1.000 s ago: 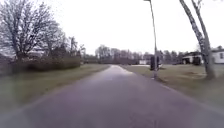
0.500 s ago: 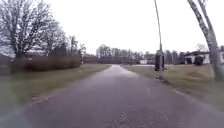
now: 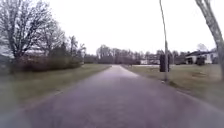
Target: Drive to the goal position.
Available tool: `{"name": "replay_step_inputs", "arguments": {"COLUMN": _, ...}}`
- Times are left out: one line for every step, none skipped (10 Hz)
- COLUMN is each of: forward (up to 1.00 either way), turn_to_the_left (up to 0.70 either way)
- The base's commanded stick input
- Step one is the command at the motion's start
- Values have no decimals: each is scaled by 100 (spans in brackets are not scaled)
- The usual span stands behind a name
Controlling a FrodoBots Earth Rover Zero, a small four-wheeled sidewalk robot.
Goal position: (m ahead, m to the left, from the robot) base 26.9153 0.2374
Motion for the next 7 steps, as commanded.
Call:
{"name": "replay_step_inputs", "arguments": {"forward": 100, "turn_to_the_left": 0}}
{"name": "replay_step_inputs", "arguments": {"forward": 100, "turn_to_the_left": 0}}
{"name": "replay_step_inputs", "arguments": {"forward": 100, "turn_to_the_left": 0}}
{"name": "replay_step_inputs", "arguments": {"forward": 100, "turn_to_the_left": 0}}
{"name": "replay_step_inputs", "arguments": {"forward": 100, "turn_to_the_left": 0}}
{"name": "replay_step_inputs", "arguments": {"forward": 100, "turn_to_the_left": 0}}
{"name": "replay_step_inputs", "arguments": {"forward": 100, "turn_to_the_left": 0}}
